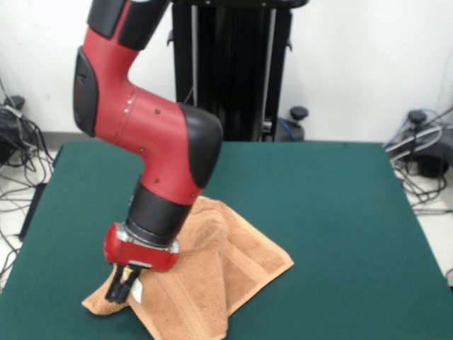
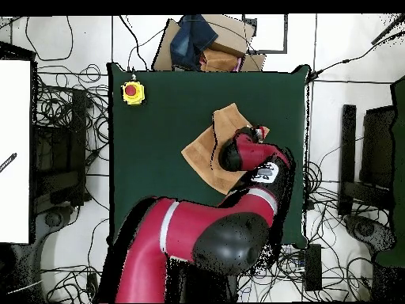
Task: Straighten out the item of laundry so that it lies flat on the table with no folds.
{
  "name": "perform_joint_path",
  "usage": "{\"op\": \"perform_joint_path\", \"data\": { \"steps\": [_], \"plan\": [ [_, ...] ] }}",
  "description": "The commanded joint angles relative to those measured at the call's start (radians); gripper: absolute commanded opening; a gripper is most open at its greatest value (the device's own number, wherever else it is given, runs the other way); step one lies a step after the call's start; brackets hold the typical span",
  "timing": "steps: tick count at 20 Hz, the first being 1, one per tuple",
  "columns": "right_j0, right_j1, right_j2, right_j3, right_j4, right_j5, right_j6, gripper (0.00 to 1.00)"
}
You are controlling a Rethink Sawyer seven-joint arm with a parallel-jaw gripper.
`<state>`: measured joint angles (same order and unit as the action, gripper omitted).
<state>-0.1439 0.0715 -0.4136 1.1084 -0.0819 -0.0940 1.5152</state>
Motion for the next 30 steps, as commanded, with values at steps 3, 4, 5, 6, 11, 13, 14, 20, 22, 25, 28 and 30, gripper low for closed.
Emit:
{"op": "perform_joint_path", "data": {
  "steps": [3,4,5,6,11,13,14,20,22,25,28,30],
  "plan": [
    [0.047,0.018,0.006,0.036,0.057,0.068,0.184,0.00],
    [0.046,0.017,0.008,0.035,0.057,0.067,0.183,0.00],
    [0.044,0.016,0.009,0.035,0.056,0.066,0.181,0.00],
    [0.041,0.017,0.012,0.033,0.056,0.063,0.181,0.00],
    [0.028,0.022,0.024,0.029,0.053,0.046,0.180,0.00],
    [0.025,0.022,0.030,0.030,0.051,0.038,0.181,0.00],
    [0.022,0.022,0.034,0.031,0.048,0.033,0.180,0.00],
    [0.067,0.043,-0.036,0.027,0.080,0.071,0.189,0.00],
    [0.113,0.058,-0.108,0.032,0.111,0.091,0.205,0.00],
    [0.149,0.069,-0.164,0.040,0.143,0.115,0.214,0.00],
    [0.178,0.071,-0.202,0.049,0.174,0.135,0.219,0.00],
    [0.187,0.073,-0.209,0.053,0.186,0.133,0.219,0.00]
  ]
}}
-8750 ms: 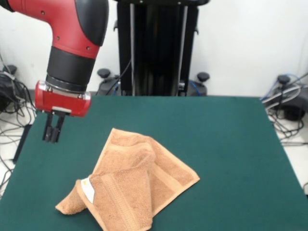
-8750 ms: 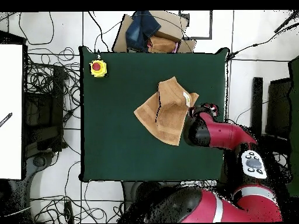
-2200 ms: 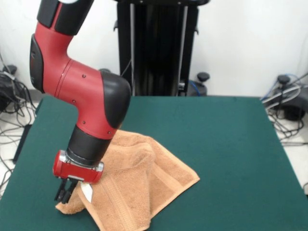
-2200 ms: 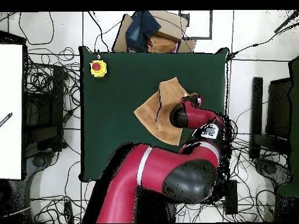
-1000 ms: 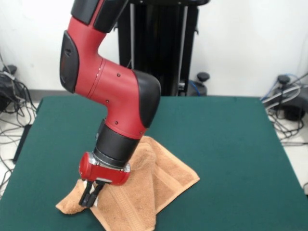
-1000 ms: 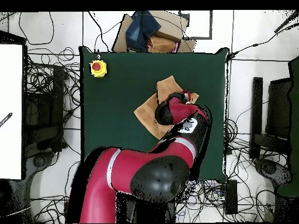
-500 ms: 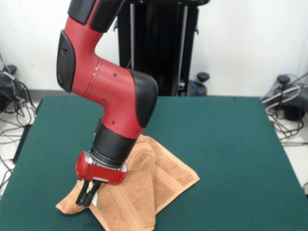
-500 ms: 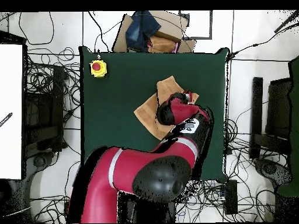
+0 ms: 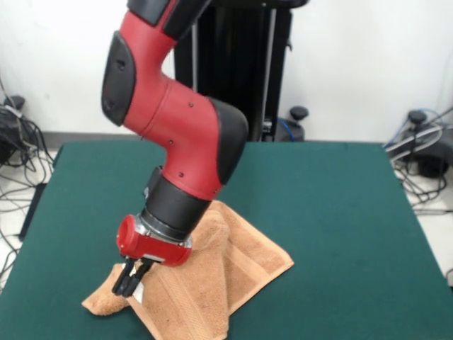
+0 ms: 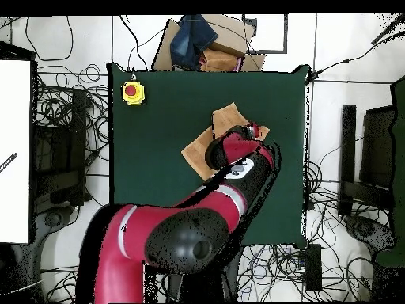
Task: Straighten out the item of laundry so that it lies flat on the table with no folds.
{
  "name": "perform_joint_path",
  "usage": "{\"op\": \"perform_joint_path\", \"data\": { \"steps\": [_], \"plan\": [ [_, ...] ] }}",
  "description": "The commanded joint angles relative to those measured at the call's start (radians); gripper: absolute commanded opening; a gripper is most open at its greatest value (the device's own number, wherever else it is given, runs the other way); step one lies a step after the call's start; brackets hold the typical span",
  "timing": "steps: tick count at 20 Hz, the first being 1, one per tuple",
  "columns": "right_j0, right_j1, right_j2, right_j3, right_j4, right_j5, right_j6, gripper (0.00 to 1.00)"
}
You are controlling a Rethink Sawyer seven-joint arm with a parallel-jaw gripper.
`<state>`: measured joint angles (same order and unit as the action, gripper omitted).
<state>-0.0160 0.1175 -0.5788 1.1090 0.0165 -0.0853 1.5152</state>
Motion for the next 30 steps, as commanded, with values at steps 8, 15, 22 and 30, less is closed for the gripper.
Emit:
{"op": "perform_joint_path", "data": {
  "steps": [8,15,22,30],
  "plan": [
    [0.018,-0.004,0.031,0.067,0.088,0.106,0.199,0.00],
    [-0.006,-0.011,0.057,0.068,0.060,0.084,0.180,0.00],
    [-0.031,-0.285,0.183,0.233,0.013,0.386,0.060,0.00],
    [-0.049,-0.458,0.254,0.329,0.027,0.578,0.013,0.00]
  ]
}}
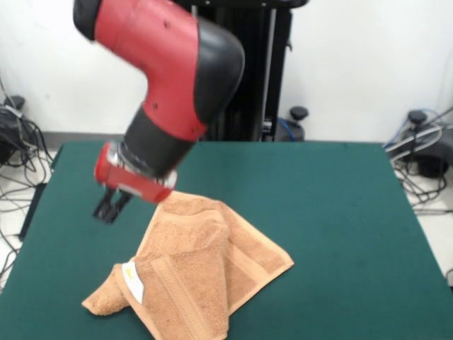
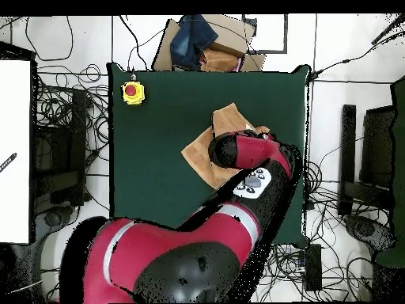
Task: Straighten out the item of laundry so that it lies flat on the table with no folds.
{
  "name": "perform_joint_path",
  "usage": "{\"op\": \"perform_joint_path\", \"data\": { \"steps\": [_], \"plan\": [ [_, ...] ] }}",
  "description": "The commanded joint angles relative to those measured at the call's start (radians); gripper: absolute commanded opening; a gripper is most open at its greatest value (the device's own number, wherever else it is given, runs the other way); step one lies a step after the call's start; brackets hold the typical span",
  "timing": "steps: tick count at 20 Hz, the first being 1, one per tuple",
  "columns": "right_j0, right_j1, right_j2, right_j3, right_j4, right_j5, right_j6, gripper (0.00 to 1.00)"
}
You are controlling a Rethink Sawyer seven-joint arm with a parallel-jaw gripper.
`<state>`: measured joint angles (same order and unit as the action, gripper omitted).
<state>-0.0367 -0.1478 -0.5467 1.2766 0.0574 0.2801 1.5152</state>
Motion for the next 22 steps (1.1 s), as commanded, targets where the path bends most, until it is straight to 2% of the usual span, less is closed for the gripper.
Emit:
{"op": "perform_joint_path", "data": {
  "steps": [1,6,9,16,22],
  "plan": [
    [-0.047,-0.206,0.255,0.178,-0.011,0.206,0.005,0.00],
    [-0.194,-0.261,0.474,0.307,0.021,0.088,0.003,0.00],
    [-0.223,-0.262,0.517,0.327,0.003,0.054,0.031,0.00],
    [-0.174,-0.232,0.475,0.285,-0.056,0.038,0.083,0.00],
    [-0.091,-0.186,0.420,0.257,-0.018,-0.004,0.187,0.00]
  ]
}}
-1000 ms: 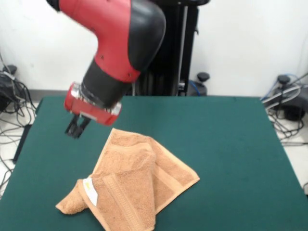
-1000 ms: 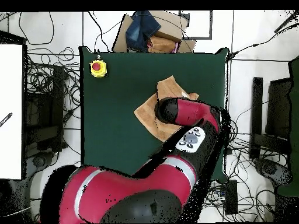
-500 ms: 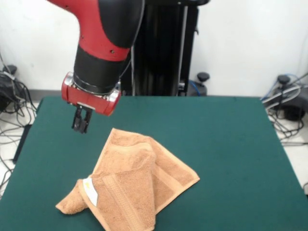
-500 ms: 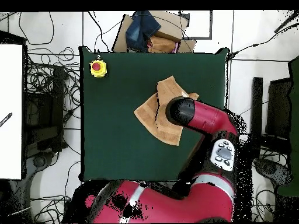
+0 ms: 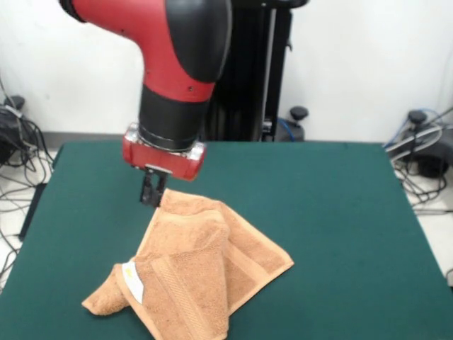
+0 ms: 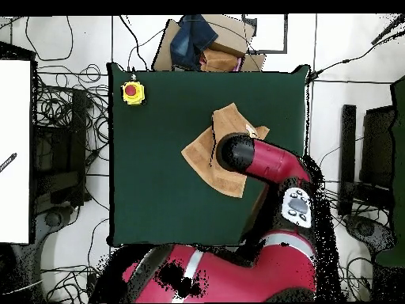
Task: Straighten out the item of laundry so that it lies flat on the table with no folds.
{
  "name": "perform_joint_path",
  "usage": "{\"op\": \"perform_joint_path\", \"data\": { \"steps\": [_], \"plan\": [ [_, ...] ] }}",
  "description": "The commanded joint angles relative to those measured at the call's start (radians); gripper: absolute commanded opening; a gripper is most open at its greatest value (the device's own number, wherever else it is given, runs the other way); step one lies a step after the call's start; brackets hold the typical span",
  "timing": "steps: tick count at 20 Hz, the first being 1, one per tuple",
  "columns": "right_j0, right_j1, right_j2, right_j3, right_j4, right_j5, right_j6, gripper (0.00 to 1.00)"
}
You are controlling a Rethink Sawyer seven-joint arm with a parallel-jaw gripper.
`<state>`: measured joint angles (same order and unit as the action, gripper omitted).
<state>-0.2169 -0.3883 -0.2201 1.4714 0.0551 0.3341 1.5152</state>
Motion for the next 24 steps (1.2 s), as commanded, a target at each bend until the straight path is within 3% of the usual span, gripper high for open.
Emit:
{"op": "perform_joint_path", "data": {
  "steps": [1,7,16,24],
  "plan": [
    [0.104,0.063,0.084,0.057,-0.010,-0.065,0.200,0.00],
    [0.158,0.102,0.046,0.040,0.024,-0.101,0.249,0.00],
    [0.009,0.168,0.134,0.018,-0.064,-0.273,0.132,0.00],
    [0.002,0.245,0.126,-0.043,-0.088,-0.349,0.127,0.00]
  ]
}}
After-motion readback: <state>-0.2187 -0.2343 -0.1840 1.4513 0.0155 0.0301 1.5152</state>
